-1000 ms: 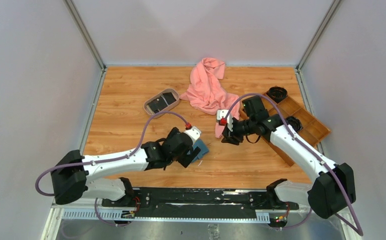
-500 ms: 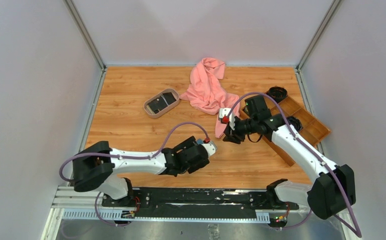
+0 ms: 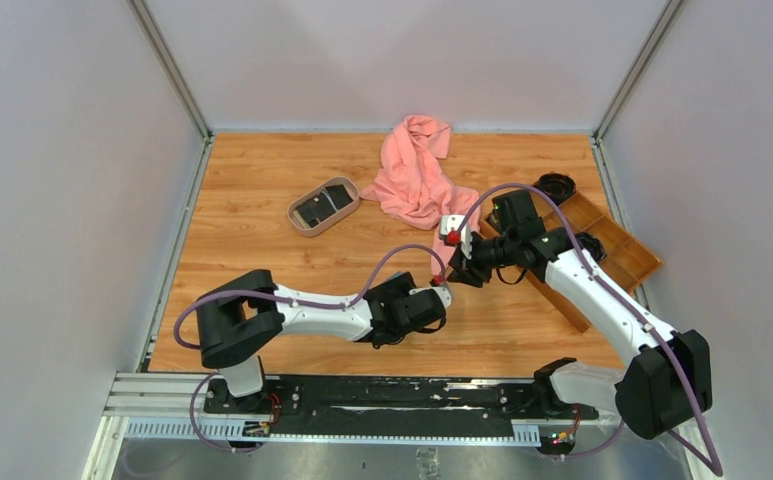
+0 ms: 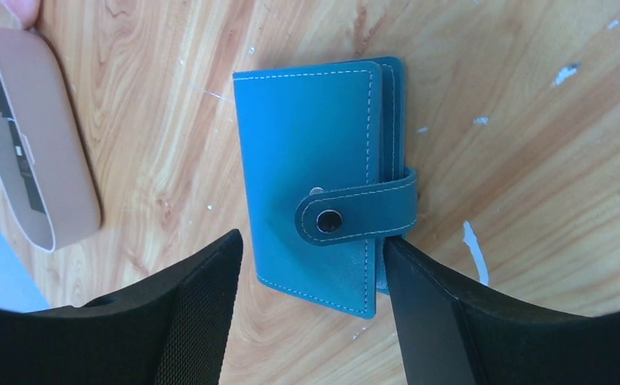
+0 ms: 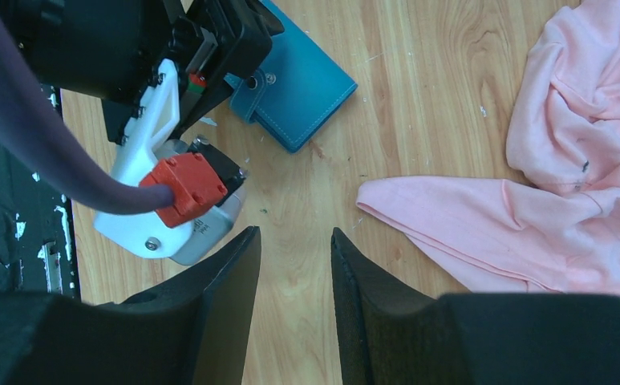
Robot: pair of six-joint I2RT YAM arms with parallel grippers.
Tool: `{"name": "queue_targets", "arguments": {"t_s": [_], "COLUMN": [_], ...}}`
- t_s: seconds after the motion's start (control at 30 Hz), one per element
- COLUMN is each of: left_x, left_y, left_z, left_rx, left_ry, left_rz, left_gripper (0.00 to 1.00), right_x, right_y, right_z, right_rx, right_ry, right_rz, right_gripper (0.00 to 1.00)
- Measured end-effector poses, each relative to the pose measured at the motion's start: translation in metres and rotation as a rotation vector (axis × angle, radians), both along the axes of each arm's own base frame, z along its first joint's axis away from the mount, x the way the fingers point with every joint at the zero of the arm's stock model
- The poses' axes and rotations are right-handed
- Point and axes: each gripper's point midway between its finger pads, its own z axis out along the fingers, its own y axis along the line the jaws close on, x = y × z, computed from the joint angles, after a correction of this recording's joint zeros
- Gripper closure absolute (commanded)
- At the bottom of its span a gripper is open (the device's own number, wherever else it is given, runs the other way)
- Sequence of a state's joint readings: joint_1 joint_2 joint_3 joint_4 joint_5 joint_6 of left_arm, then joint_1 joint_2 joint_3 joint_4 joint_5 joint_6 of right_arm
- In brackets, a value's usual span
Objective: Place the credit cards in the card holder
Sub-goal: Open the card holder at the center of the board.
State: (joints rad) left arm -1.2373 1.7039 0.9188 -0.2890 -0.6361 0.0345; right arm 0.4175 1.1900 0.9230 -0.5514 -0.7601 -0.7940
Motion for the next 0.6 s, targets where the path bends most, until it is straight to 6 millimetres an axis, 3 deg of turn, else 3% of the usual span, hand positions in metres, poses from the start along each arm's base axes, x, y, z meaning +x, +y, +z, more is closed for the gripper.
{"name": "queue_targets", "arguments": {"t_s": [0.27,0.43,0.6], "left_x": [0.007,0.007,0.006], "left_y": [-0.001,0.005,0.011], "left_z": [-0.007,-0.011,-0.006], "left_rx": [0.052,0.064,0.048], "left_ry": [-0.027,-0.01,-0.009], "left_rz": [0.017,0.031,0.042], "left_gripper": [0.68,0.97,1.0], "right_x": [0.0,-0.001,-0.001], "right_y": [0.0,-0.001,-0.001], "right_z": [0.002,0.007,0.008], "right_rx": [0.007,0.022,0.029], "right_ry": [-0.001,-0.011,-0.012], "right_rz": [-0.001,0.0,0.002], "right_gripper": [0.58,0.58,0.58]}}
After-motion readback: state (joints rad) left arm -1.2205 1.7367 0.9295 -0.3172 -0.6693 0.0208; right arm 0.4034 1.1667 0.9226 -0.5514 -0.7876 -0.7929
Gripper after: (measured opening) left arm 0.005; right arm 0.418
